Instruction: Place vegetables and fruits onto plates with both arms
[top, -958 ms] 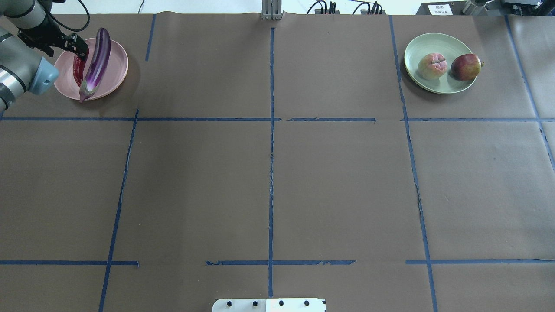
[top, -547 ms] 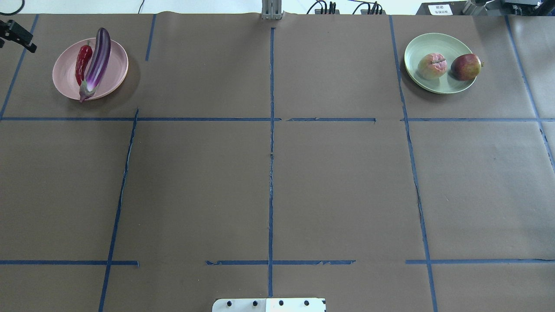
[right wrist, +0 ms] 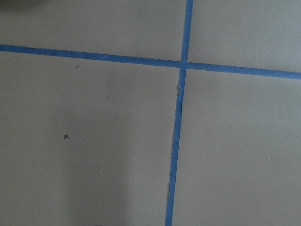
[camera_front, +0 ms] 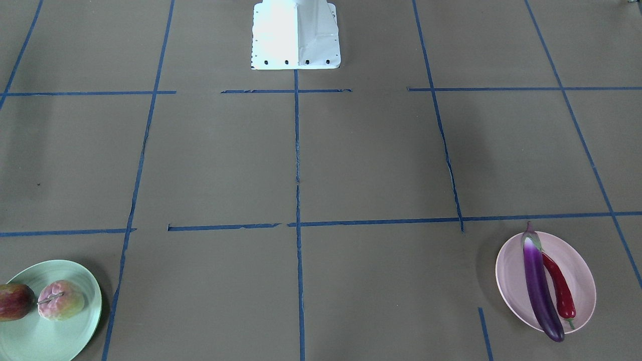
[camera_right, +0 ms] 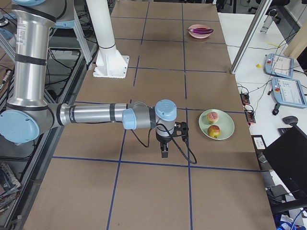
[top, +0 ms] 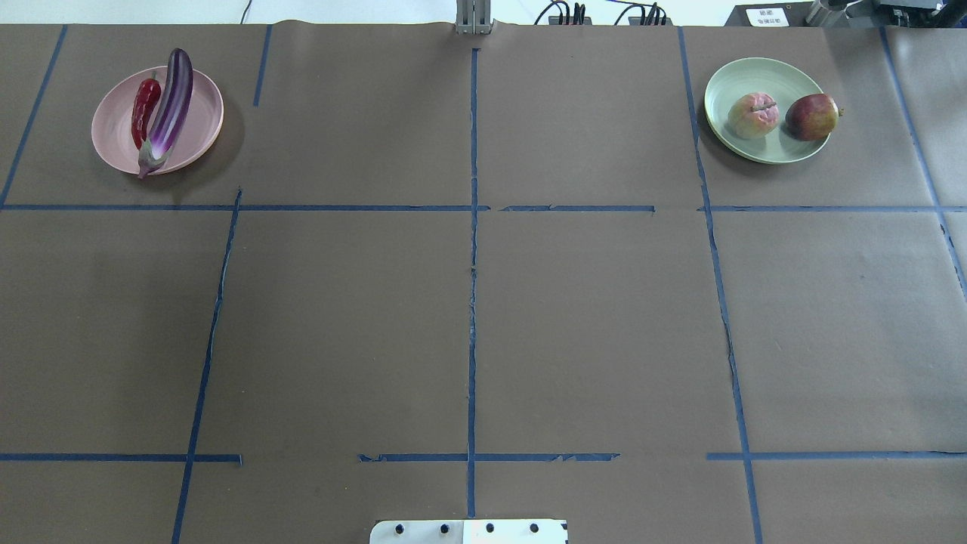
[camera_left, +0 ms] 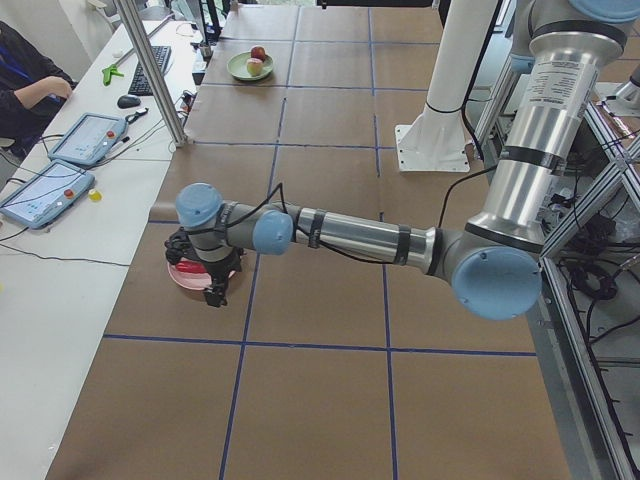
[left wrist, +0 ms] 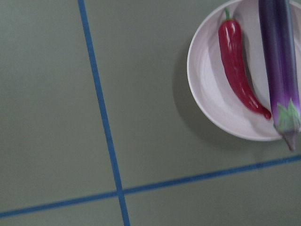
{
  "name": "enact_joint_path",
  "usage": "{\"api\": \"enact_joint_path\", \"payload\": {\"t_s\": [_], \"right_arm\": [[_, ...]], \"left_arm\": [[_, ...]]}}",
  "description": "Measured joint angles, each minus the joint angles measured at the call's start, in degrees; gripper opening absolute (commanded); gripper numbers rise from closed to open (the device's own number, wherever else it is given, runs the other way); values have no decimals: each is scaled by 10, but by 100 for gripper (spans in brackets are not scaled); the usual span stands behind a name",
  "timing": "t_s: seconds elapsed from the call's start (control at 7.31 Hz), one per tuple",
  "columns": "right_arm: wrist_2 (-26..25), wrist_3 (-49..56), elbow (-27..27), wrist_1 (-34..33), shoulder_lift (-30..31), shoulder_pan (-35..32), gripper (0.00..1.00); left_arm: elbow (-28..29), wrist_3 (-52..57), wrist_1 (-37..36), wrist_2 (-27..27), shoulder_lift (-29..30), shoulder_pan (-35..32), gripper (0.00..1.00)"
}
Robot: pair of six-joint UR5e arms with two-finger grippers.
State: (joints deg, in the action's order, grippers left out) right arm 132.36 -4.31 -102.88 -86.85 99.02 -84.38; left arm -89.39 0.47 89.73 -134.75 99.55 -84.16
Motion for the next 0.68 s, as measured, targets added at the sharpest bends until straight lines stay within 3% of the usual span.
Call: {"api": "enact_joint_path", "payload": {"t_s": [0.27, 0.68], "right_arm": [[1, 1, 0, 0, 0, 0, 100], [1, 1, 0, 0, 0, 0, 100]], "left_arm": [[-91, 3, -6, -3, -112, -9, 100], [-119, 1, -4, -2, -177, -19, 100]]}}
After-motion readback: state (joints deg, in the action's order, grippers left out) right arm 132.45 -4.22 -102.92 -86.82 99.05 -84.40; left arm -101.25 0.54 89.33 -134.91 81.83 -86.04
